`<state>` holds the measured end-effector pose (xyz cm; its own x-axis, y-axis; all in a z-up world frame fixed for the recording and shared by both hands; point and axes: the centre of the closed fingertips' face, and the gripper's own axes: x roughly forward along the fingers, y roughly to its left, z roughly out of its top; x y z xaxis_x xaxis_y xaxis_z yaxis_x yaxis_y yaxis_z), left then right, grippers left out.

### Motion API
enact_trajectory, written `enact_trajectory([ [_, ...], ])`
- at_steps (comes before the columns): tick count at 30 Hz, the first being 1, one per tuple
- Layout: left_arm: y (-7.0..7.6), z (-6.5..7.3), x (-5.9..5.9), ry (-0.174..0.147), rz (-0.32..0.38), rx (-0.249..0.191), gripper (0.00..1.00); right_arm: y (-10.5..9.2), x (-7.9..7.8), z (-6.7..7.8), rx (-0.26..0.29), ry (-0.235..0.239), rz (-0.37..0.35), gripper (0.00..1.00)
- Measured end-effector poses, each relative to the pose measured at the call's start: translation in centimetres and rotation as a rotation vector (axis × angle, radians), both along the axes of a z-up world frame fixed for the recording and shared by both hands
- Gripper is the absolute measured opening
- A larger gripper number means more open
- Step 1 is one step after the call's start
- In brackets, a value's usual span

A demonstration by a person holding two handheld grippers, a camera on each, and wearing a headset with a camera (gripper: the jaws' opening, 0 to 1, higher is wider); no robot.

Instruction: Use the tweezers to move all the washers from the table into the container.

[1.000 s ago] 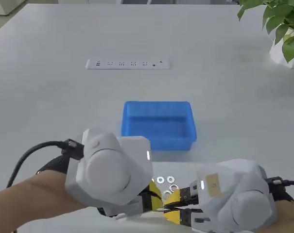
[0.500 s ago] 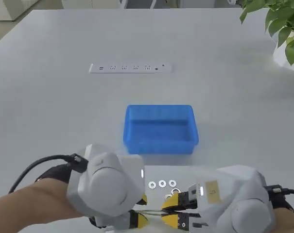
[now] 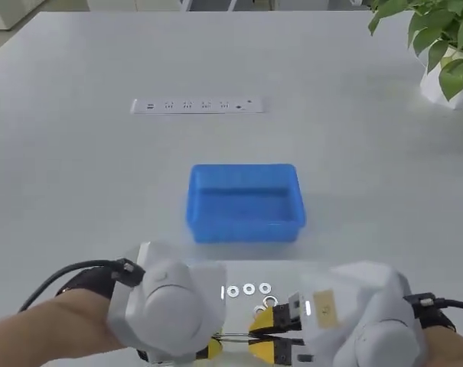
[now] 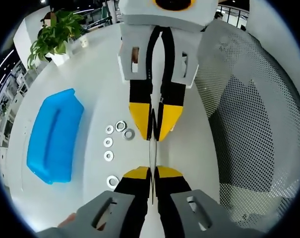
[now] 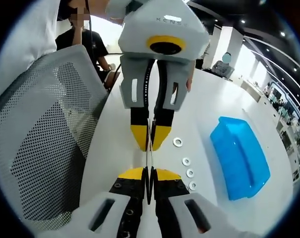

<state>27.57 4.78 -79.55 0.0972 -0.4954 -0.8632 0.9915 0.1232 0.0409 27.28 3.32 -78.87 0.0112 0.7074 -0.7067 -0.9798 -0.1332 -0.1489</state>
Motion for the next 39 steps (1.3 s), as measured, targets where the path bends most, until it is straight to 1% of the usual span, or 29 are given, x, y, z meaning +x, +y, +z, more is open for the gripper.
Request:
enact_trajectory([
  [2, -0.2, 0.9, -0.2, 0.008, 0.006, -0.021, 0.07, -0.1, 0.0, 0.0, -0.003, 0.007, -0.005, 0.07],
  [3, -0.4, 1.5, -0.1, 0.000, 0.008, -0.039, 0.07, -0.2, 0.1, -0.1, -0.002, 0.006, -0.006, 0.07],
  [4, -0.6, 1.8, -0.1, -0.004, 0.010, -0.045, 0.07, -0.2, 0.1, 0.0, 0.002, 0.009, -0.013, 0.07],
  [5, -0.7, 2.1, -0.1, -0.007, 0.011, -0.047, 0.07, -0.2, 0.2, 0.1, 0.008, 0.015, -0.019, 0.07],
  [6, -0.7, 2.4, -0.1, -0.026, 0.001, -0.037, 0.07, 0.0, 0.3, 0.4, 0.023, 0.019, -0.028, 0.07],
  [7, -0.8, 2.6, -0.1, -0.037, -0.008, -0.040, 0.07, -0.1, 0.3, 0.4, 0.025, 0.018, -0.032, 0.07],
  [9, -1.0, 2.9, -0.2, -0.040, -0.013, -0.037, 0.07, 0.0, 0.3, 0.6, 0.033, 0.017, -0.029, 0.07],
  [10, -1.1, 3.2, -0.2, -0.050, -0.021, -0.036, 0.07, -0.1, 0.2, 0.7, 0.037, 0.013, -0.025, 0.07],
  [13, -1.7, 4.3, -0.1, -0.076, -0.023, -0.055, 0.07, -0.2, 0.3, 1.2, 0.057, 0.012, -0.032, 0.07],
  [16, -2.3, 5.0, 0.0, -0.089, -0.024, -0.068, 0.06, -0.2, 0.4, 1.4, 0.081, 0.027, -0.051, 0.07],
  [17, -2.5, 5.1, 0.0, -0.094, -0.026, -0.070, 0.05, -0.2, 0.5, 1.5, 0.086, 0.018, -0.053, 0.07],
  [18, -2.6, 5.0, 0.1, -0.100, -0.026, -0.068, 0.05, -0.3, 0.5, 1.5, 0.086, 0.021, -0.055, 0.07],
  [20, -2.6, 4.9, 0.2, -0.097, -0.021, -0.071, 0.05, -0.3, 0.6, 1.5, 0.096, 0.029, -0.065, 0.07],
  [21, -2.6, 4.9, 0.2, -0.087, -0.009, -0.078, 0.05, -0.3, 0.6, 1.5, 0.099, 0.027, -0.064, 0.07],
  [22, -2.7, 4.9, 0.2, -0.087, -0.009, -0.079, 0.05, -0.3, 0.6, 1.5, 0.101, 0.027, -0.063, 0.07],
  [25, -2.7, 5.0, 0.3, -0.099, -0.014, -0.081, 0.09, -0.4, 0.4, 1.5, 0.110, 0.024, -0.051, 0.07],
  [27, -2.8, 5.1, 0.5, -0.114, -0.013, -0.086, 0.14, -0.5, 0.3, 1.5, 0.114, 0.019, -0.042, 0.07],
  [28, -2.9, 5.2, 0.5, -0.113, -0.013, -0.092, 0.15, -0.6, 0.3, 1.5, 0.118, 0.022, -0.044, 0.07],
  [29, -3.0, 5.3, 0.4, -0.107, -0.016, -0.100, 0.14, -0.6, 0.4, 1.5, 0.122, 0.026, -0.046, 0.07],
  [30, -3.4, 5.6, 0.3, -0.112, -0.025, -0.126, 0.14, -0.7, 0.5, 1.5, 0.127, 0.033, -0.051, 0.07],
  [31, -3.9, 6.0, 0.4, -0.124, -0.031, -0.162, 0.14, -0.7, 0.4, 1.5, 0.128, 0.041, -0.051, 0.07],
  [32, -4.4, 6.4, 0.2, -0.114, -0.028, -0.192, 0.14, -0.6, 0.3, 1.5, 0.130, 0.038, -0.046, 0.07],
  [33, -4.4, 6.4, 0.3, -0.112, -0.029, -0.190, 0.14, -0.6, 0.2, 1.5, 0.131, 0.036, -0.044, 0.07],
  [34, -4.3, 6.1, 0.3, -0.110, -0.037, -0.178, 0.12, -0.6, 0.2, 1.6, 0.133, 0.037, -0.046, 0.07],
  [35, -4.3, 5.8, 0.1, -0.100, -0.054, -0.174, 0.09, -0.6, 0.3, 1.6, 0.137, 0.041, -0.052, 0.07],
  [36, -4.3, 5.7, 0.1, -0.102, -0.048, -0.177, 0.09, -0.5, 0.2, 1.6, 0.141, 0.051, -0.050, 0.07],
  [38, -4.5, 5.8, 0.2, -0.098, -0.039, -0.193, 0.09, -0.6, 0.3, 1.6, 0.140, 0.047, -0.052, 0.07],
  [39, -4.5, 5.8, 0.2, -0.082, -0.027, -0.208, 0.09, -0.7, 0.3, 1.6, 0.142, 0.048, -0.051, 0.07],
])
